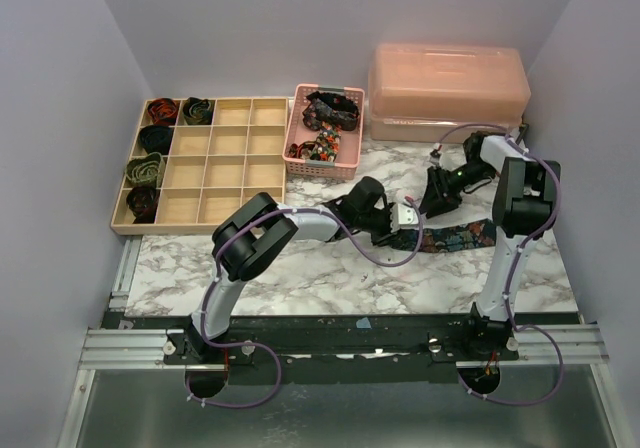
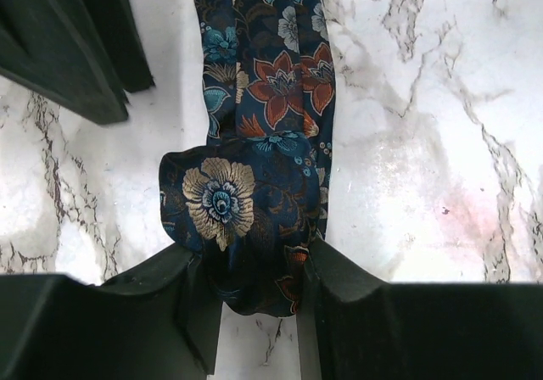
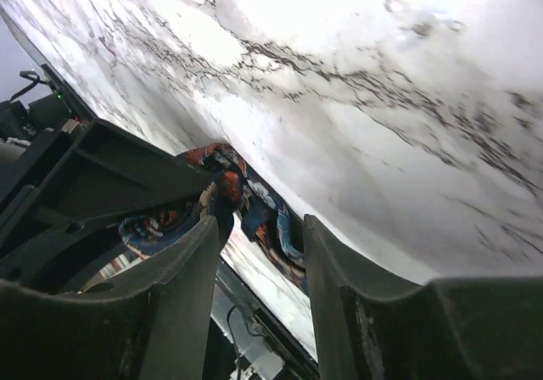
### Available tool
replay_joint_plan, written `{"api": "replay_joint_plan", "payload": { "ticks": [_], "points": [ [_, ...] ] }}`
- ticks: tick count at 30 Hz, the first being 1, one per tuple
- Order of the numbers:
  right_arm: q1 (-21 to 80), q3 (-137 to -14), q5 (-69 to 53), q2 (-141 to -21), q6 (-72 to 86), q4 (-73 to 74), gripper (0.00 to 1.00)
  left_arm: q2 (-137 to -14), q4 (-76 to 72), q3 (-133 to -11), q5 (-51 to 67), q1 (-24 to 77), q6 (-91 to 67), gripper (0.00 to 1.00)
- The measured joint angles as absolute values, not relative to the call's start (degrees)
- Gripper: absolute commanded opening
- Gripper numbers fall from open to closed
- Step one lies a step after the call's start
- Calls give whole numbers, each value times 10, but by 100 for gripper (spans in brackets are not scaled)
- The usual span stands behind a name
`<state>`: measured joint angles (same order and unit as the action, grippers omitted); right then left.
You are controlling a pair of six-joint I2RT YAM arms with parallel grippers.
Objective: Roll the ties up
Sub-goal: Roll the tie at the center of the board.
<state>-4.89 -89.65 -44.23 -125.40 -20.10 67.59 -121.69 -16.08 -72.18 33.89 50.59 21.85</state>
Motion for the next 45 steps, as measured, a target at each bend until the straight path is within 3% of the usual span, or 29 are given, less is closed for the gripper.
{"api": "replay_joint_plan", "payload": {
  "ticks": [4,8,10,19,24,26,31,36,38,45],
  "points": [
    [-67,-910,-452,-1245,-222,708,53,-1217,-123,-739,336,508,243,18],
    [-61,-889,-488,-1221,-241,744,70,-1217,-100,-748,333,509,256,20],
    [-54,-867,-504,-1205,-243,755,71,-1217,-87,-754,329,509,260,20],
    [-16,-816,-518,-1197,-216,721,52,-1216,-63,-764,322,509,268,22],
    [-11,-813,-520,-1209,-206,700,10,-1216,-45,-771,318,509,267,26],
    [-8,-808,-520,-1209,-204,698,0,-1216,-40,-773,316,510,266,34],
    [-7,-793,-485,-1209,-211,681,0,-1217,-19,-777,315,509,248,57],
    [-8,-786,-434,-1214,-203,656,0,-1209,-38,-755,330,495,211,73],
    [-7,-790,-423,-1215,-196,650,0,-1190,-60,-723,337,487,198,96],
    [-7,-809,-406,-1230,-189,656,0,-1118,-106,-634,347,446,137,98]
  ]
}}
